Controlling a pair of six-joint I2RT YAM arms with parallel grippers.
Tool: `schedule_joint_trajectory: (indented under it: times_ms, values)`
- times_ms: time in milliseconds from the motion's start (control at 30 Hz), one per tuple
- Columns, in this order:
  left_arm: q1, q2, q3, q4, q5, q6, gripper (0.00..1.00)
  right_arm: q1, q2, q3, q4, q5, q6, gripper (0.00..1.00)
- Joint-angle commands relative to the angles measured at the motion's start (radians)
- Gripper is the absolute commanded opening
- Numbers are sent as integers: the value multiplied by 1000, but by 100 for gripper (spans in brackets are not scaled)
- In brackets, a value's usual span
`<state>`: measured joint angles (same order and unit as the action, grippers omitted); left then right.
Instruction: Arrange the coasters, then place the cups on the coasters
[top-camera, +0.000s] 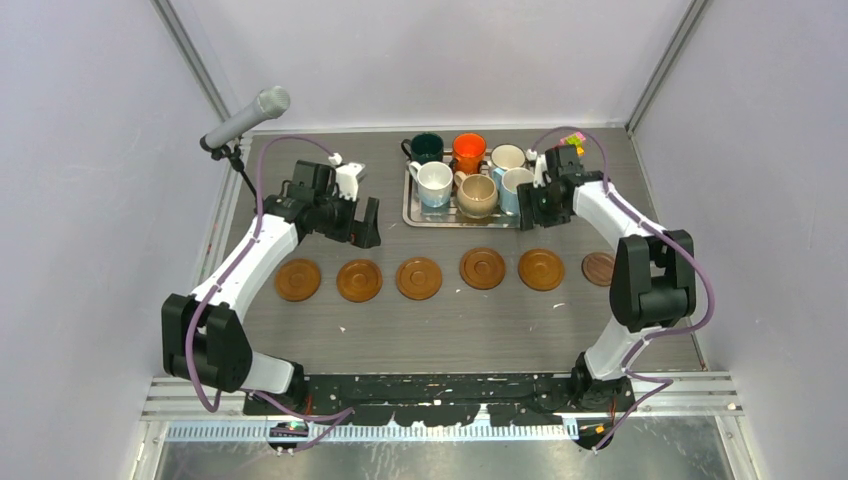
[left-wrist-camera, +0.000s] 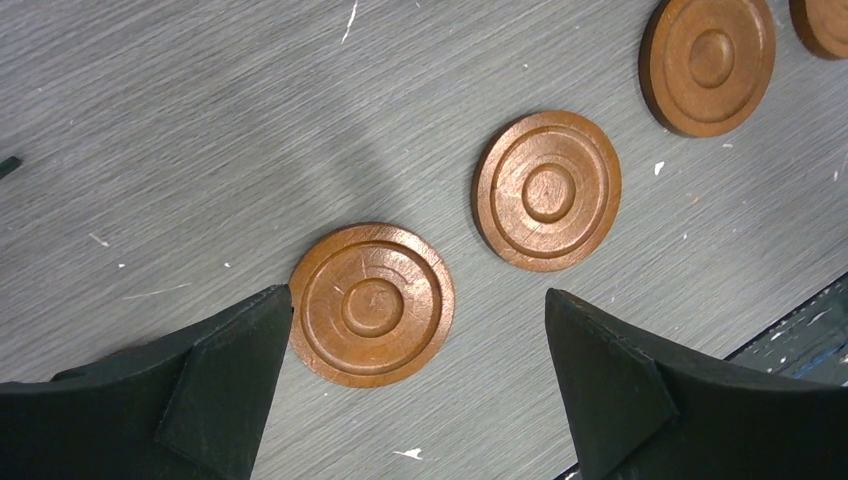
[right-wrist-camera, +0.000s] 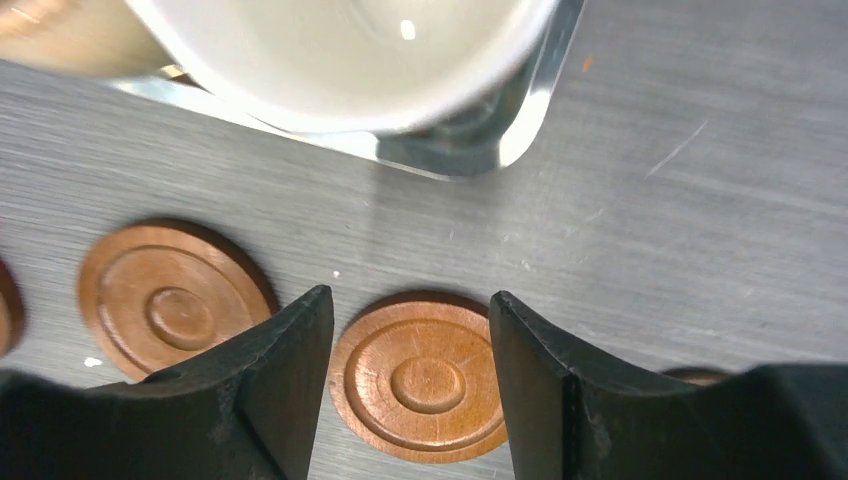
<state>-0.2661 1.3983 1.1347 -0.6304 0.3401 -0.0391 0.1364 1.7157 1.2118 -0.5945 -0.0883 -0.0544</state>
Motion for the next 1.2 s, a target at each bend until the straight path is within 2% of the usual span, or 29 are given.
schedule_joint_trajectory:
  times_ms: [0,100,233,333,533,633,800,1000,1167]
  values:
    - [4,-9,17,-25,31,81,100,0,-66,121,-53,-85,-54,63]
    - [4,0,34,-33,61,134,100,1,-64,166,-57,-142,-42,63]
    - [4,68,124,-74,188,349,100,2,-58,201,-82,-227,-31,63]
    - [-8,211,274,-148,218,558,100,-1,-65,219,-132,-275,-45,63]
    - [-17,465,575,-246,290,857,96,-62,-162,144,-163,-396,-79,63]
    - [-26,553,656,-206,292,923,95,-175,-200,102,-175,-472,-81,63]
    - [-39,669,751,-182,280,1118,91,-335,-230,51,-208,-611,-94,63]
    - [-42,798,868,-168,298,1225,89,-383,-266,-39,-155,-675,-58,63]
    - [-44,882,955,-123,303,1240,88,-397,-269,-47,-153,-716,-29,63]
